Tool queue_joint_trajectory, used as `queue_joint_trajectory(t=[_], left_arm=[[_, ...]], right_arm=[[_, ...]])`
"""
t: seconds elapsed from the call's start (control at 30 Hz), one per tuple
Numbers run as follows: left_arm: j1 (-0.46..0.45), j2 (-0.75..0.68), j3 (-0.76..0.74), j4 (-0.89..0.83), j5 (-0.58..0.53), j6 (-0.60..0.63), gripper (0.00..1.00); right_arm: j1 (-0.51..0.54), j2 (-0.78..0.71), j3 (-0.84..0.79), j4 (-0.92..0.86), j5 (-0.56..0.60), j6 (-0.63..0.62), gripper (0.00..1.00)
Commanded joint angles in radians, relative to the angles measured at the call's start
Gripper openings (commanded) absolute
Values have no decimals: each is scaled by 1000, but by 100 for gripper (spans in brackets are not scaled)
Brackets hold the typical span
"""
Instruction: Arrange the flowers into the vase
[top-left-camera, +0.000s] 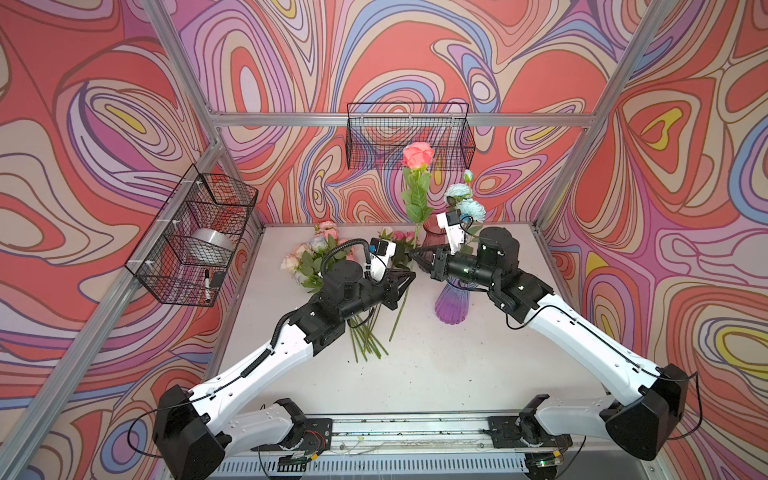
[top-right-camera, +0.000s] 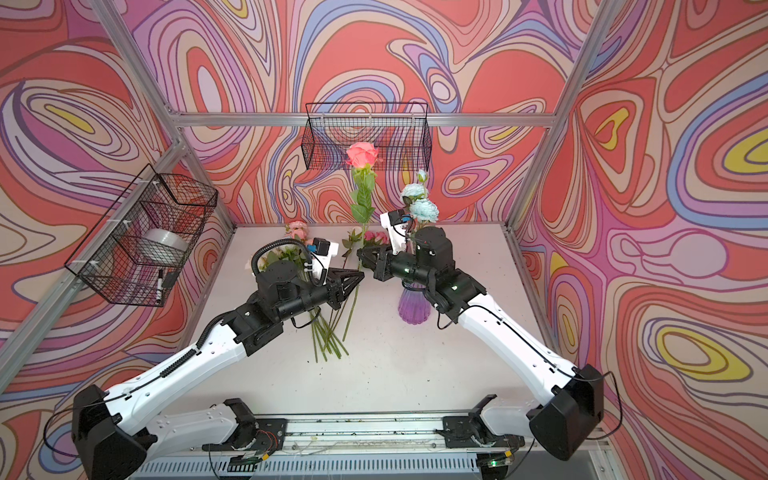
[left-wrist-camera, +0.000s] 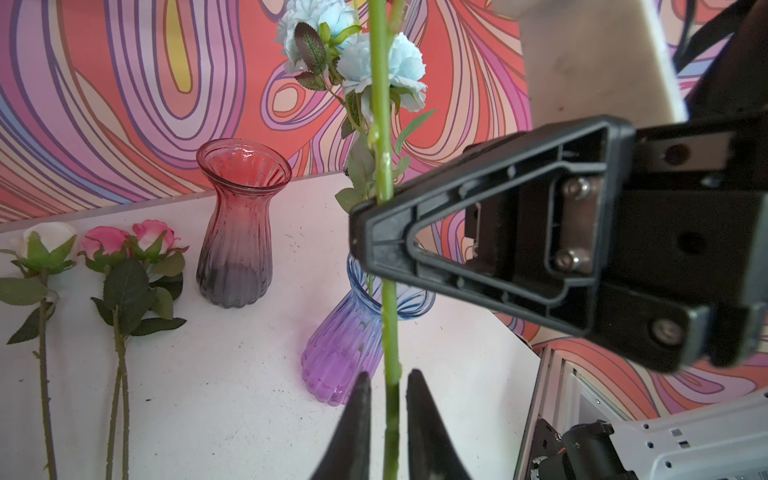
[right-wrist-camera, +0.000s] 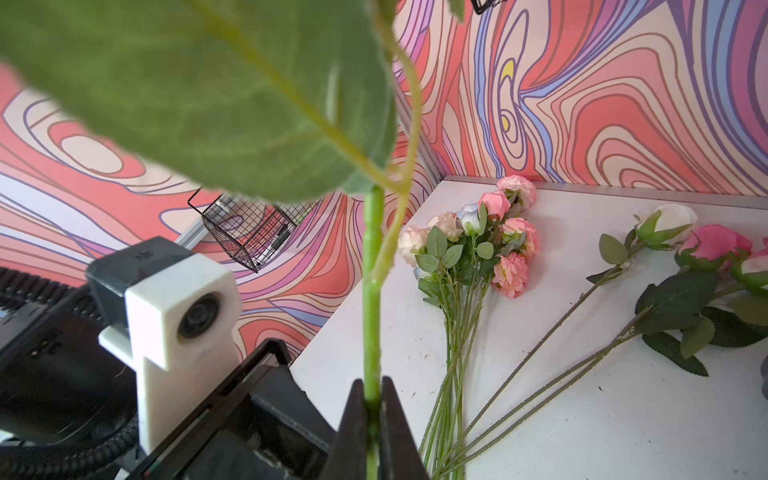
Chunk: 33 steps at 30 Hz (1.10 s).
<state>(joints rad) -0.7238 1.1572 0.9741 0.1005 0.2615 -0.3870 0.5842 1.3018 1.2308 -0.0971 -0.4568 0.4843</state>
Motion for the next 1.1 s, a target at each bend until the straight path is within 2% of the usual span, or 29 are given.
queue_joint_trajectory(t=[0.0, 0.03, 0.1, 0.37, 0.47, 0.77, 0.93, 1.07], left_arm=[[-6, -14, 7, -9, -29, 14, 49], [-6, -17, 10, -16, -35, 20, 55], [-6, -30, 15, -33, -70, 37, 61], [-6, -130, -46, -10, -373, 56, 67], [-6, -142, -56, -7, -436, 51, 67], [-6, -124, -40, -42, -471, 38, 67], [-6, -116, -37, -48, -470, 30, 67], [-6, -110, -35, -49, -467, 27, 67]], right_arm=[[4, -14, 23, 7, 33, -31, 1], [4, -21, 26, 0, 46, -40, 1], [5, -32, 39, -31, 84, -64, 1], [5, -113, 82, -142, 255, -179, 1], [4, -127, 119, -187, 324, -230, 1], [3, -188, 240, -277, 661, -428, 0], [4, -198, 265, -311, 790, -493, 0], [5, -208, 227, -292, 847, -511, 0]])
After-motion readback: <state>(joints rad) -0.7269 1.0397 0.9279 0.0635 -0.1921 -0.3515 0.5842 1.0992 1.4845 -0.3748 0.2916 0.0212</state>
